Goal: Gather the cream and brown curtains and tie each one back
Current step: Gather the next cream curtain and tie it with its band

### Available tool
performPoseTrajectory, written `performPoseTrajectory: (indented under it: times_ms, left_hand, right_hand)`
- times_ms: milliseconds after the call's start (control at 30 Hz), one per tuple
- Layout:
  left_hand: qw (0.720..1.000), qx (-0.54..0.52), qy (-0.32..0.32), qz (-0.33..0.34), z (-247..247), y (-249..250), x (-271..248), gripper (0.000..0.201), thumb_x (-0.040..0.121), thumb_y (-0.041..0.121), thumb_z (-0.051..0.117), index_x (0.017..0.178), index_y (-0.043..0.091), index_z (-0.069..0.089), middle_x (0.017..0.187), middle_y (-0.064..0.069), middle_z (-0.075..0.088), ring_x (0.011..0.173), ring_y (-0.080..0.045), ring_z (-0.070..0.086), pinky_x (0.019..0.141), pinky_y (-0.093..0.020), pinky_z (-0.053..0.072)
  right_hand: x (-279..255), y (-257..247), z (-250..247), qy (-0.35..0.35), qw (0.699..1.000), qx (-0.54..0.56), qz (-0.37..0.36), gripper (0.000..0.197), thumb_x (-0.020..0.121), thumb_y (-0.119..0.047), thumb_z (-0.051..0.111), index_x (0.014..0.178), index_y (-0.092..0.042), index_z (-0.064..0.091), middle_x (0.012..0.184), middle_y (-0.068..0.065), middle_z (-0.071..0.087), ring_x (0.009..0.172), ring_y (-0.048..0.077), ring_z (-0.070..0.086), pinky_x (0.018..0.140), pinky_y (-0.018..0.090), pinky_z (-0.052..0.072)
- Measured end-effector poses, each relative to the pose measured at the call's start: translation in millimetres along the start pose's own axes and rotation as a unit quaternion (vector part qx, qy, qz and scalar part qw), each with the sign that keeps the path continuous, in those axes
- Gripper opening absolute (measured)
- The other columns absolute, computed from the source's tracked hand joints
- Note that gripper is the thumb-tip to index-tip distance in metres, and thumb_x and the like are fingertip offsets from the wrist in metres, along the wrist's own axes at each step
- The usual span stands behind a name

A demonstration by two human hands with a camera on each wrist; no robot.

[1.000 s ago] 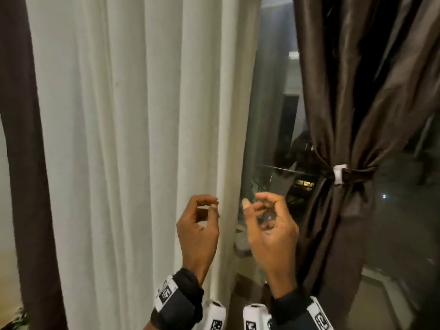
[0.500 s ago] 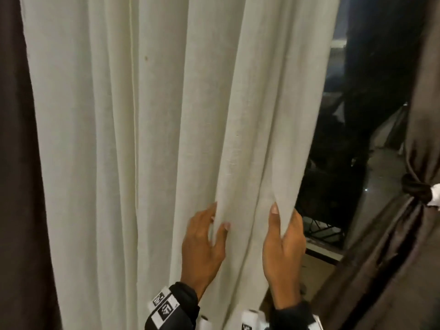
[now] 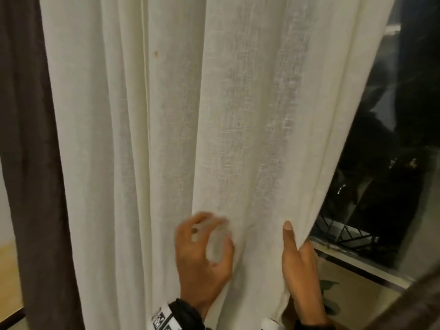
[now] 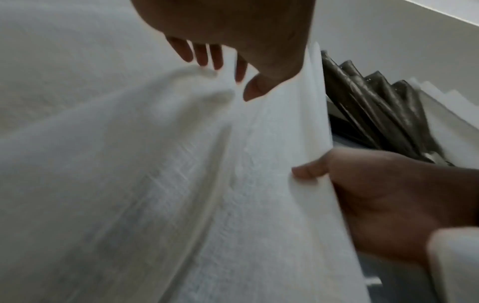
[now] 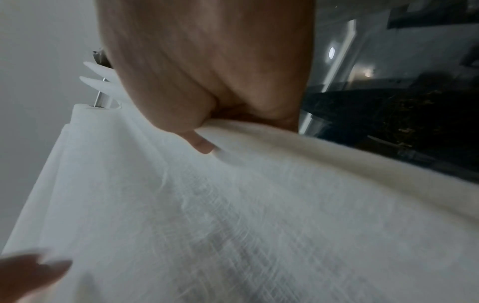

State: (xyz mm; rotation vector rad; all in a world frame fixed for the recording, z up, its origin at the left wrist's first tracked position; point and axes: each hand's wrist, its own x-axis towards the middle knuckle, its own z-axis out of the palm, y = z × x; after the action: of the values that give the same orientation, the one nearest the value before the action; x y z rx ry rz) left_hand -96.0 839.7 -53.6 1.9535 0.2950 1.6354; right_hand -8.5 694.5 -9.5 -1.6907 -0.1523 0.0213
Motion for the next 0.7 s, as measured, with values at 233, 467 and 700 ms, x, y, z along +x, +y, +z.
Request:
performPoseTrajectory:
  times_ms: [233, 467, 700]
  left_hand:
    - [0.996, 0.065, -0.043, -0.036, 15.7, -27.5, 3.7, 0.02, 0.093, 0.02, 0.072, 0.112, 0.024, 0.066, 0.102, 0.012, 0.066, 0.096, -0.019, 0.063, 0.086, -0.032, 0.043]
    - [0.948, -0.111, -0.278, 0.107, 4.8, -45.4, -7.3, 0.036, 0.092, 0.027, 0.07, 0.124, 0.041, 0.063, 0.126, 0.022, 0.063, 0.113, -0.008, 0.061, 0.098, -0.025, 0.045]
    - [0.989, 0.018, 0.127, -0.074, -54.5, -80.9, 39.0, 0.051, 0.082, 0.015, 0.082, 0.131, 0.007, 0.071, 0.124, -0.015, 0.062, 0.115, -0.032, 0.056, 0.107, -0.033, 0.044]
  right_hand:
    - [-12.4, -1.9, 27.7, -0.037, 0.999, 0.014, 0.025, 0.08, 0.082, -0.074, 0.05, 0.145, -0.026, 0.058, 0.131, -0.002, 0.069, 0.121, 0.024, 0.064, 0.109, 0.039, 0.048]
    - [-44.2, 2.4, 95.1, -0.032, 0.998, -0.042, 0.015, 0.087, 0.099, -0.057, 0.057, 0.157, 0.004, 0.037, 0.148, 0.03, 0.056, 0.138, 0.04, 0.055, 0.125, 0.04, 0.037]
    - [-36.8, -1.3, 93.4, 0.105, 0.993, -0.037, 0.05, 0.051, 0.104, -0.047, 0.055, 0.14, -0.011, 0.061, 0.131, 0.013, 0.068, 0.125, 0.038, 0.061, 0.116, 0.054, 0.044]
